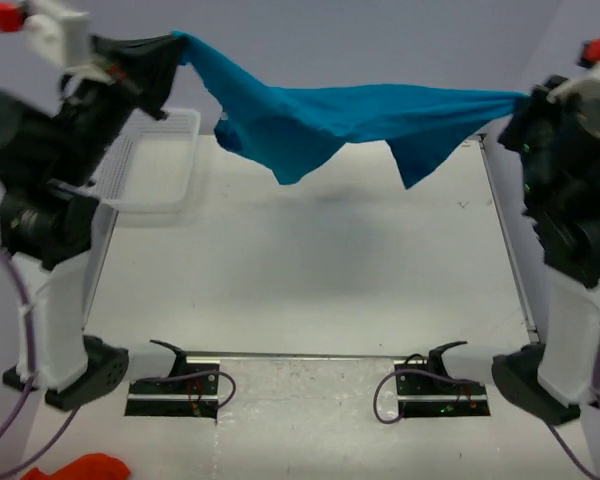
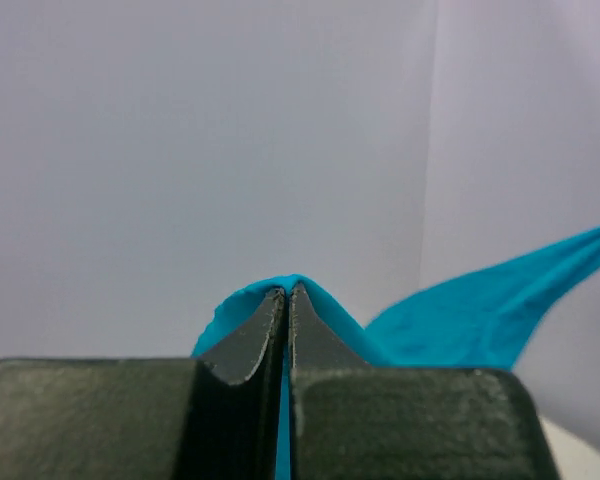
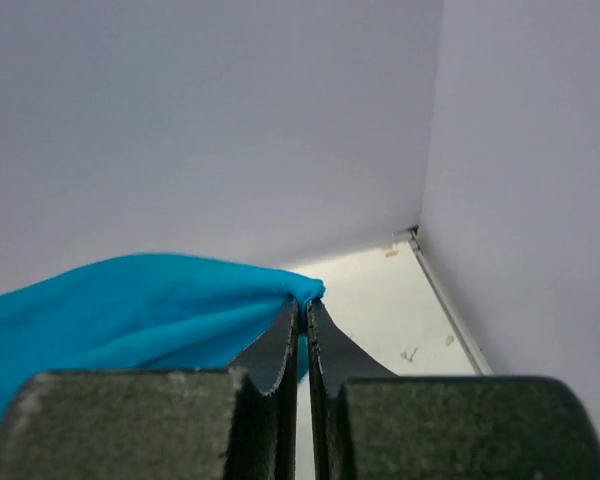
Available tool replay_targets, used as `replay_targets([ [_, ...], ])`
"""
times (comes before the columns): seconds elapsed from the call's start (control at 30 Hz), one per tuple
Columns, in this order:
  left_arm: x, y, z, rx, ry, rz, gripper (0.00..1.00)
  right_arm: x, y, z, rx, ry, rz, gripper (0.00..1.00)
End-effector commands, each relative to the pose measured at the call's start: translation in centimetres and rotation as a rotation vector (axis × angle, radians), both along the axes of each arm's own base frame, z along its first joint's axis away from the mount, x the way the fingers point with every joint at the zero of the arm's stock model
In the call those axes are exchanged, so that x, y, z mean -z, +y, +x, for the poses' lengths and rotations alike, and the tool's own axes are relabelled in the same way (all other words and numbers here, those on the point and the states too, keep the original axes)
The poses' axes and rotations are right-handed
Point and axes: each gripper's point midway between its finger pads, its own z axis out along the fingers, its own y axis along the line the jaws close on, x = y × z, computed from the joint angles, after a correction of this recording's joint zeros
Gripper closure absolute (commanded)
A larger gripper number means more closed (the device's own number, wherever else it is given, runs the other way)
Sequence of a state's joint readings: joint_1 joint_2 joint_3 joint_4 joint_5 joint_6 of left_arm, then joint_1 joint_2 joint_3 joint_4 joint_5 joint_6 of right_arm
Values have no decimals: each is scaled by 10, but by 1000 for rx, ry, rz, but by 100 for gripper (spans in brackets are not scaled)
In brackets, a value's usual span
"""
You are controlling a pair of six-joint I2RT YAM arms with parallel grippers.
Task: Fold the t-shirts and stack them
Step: Flatten out the tshirt
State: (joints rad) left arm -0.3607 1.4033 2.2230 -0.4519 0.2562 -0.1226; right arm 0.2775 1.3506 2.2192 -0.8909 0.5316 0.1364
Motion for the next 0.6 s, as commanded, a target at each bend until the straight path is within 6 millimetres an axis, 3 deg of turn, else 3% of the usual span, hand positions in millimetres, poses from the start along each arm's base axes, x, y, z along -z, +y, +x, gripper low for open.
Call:
replay_targets([
  [0.0, -1, 16, -40, 8, 31, -40, 100, -6, -36, -75, 118, -14, -11, 100],
  [0.03, 0, 20, -51, 9, 44, -35, 100, -11, -41, -89, 127, -31, -6, 100],
  [0.07, -11, 26, -67, 12, 15, -48, 100, -17, -49, -109, 132, -61, 6, 100],
  [0.17, -16, 28, -82, 30, 18, -54, 100, -17, -56, -129, 136, -80, 23, 100],
  [0.27, -4, 28, -64, -6, 68, -54, 100, -3, -51, -118, 136, -29, 22, 100],
  [0.3, 7, 28, -52, -29, 110, -47, 100, 11, -45, -102, 141, 27, 3, 100],
  [0.37, 36, 25, -12, -97, 214, -26, 100, 26, -36, -81, 144, 70, 12, 100],
  [0.4, 52, 27, 5, -138, 261, -10, 100, 52, -27, -63, 135, 148, -17, 100],
  [0.43, 91, 21, 34, -173, 357, 34, 100, 66, -21, -53, 129, 181, -10, 100],
  [0.5, 134, 20, 67, -232, 432, 89, 100, 109, -8, -25, 123, 283, -36, 100],
  [0.53, 182, 15, 90, -252, 530, 144, 100, 126, -5, -15, 129, 326, -48, 100],
  [0.57, 206, 12, 100, -255, 565, 178, 100, 152, -2, -6, 142, 395, -72, 100],
])
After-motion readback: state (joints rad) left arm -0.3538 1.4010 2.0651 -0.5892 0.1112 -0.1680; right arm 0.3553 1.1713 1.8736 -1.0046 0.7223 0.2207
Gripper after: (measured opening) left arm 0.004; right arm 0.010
